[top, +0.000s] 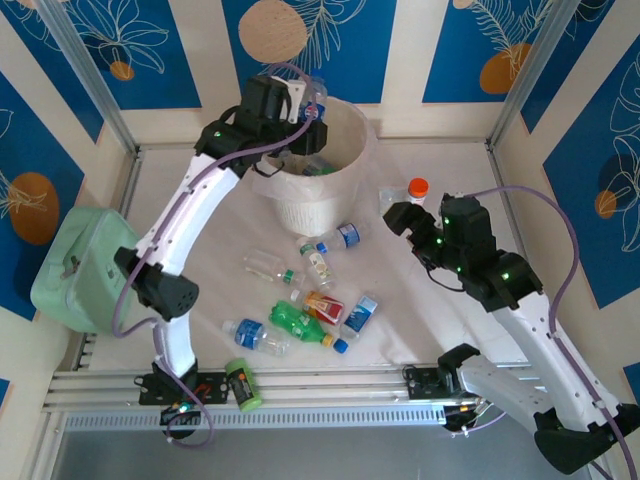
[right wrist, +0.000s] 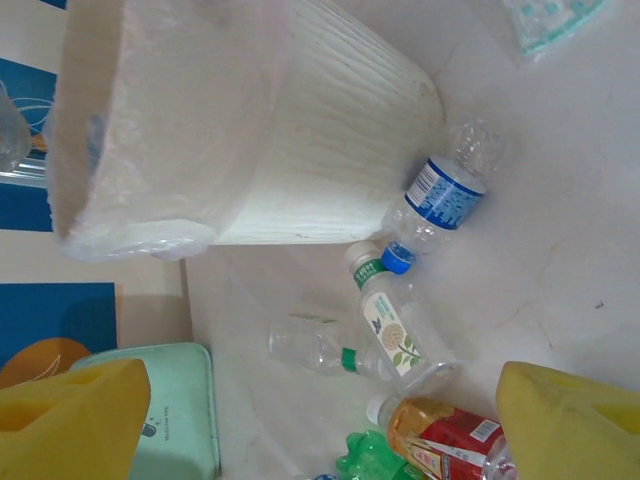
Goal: Put the plastic bottles in the bin
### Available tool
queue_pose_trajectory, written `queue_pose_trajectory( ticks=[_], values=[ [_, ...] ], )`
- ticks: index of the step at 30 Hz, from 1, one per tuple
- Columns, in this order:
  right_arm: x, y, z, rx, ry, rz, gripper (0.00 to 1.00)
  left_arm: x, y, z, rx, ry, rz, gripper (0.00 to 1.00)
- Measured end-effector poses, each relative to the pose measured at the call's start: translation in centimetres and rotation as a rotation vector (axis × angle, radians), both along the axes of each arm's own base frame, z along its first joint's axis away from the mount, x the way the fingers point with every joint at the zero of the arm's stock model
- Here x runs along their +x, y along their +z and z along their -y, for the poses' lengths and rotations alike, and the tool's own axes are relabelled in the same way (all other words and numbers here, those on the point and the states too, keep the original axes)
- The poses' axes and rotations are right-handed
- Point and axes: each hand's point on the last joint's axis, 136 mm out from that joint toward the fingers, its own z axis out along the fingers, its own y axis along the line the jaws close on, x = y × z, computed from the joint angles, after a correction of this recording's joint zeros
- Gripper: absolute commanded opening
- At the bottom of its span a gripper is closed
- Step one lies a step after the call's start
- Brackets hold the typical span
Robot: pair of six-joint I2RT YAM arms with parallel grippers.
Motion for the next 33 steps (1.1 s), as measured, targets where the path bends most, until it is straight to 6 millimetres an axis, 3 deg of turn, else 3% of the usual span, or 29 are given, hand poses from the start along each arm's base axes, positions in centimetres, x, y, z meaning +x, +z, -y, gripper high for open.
queue_pose_trajectory(
  ticks=[5, 8, 15, 24, 30, 33],
  values=[
    [-0.1, -1.5, 0.2, -0.010, -0.010, -0.038, 0.90, 0.9, -3.3, 0.0, 0.048, 0.013, -0.079, 0.51],
    [-0.2, -2.2, 0.4, -0.014, -0.018, -0.058, 0.90, 0.8, -4.1, -0.3, 0.064, 0.016, -0.105, 0.54],
    [-0.1, -2.5, 0.7, -0.015, -0.034, -0.067, 0.90, 0.6, -4.3, -0.6, 0.075, 0.021, -0.118, 0.61],
    [0.1, -2.6, 0.9, -0.009, -0.039, -0.074, 0.90, 0.5, -4.5, -0.7, 0.077, 0.025, -0.132, 0.81],
    [0.5, -3.3, 1.1, -0.004, -0.058, -0.103, 0.90, 0.4, -4.3, -0.7, 0.069, 0.024, -0.132, 0.82],
    [1.2, -4.3, 1.2, -0.003, -0.075, -0.145, 0.89, 0.0, -3.1, -0.7, 0.039, 0.019, -0.110, 0.82]
  ],
)
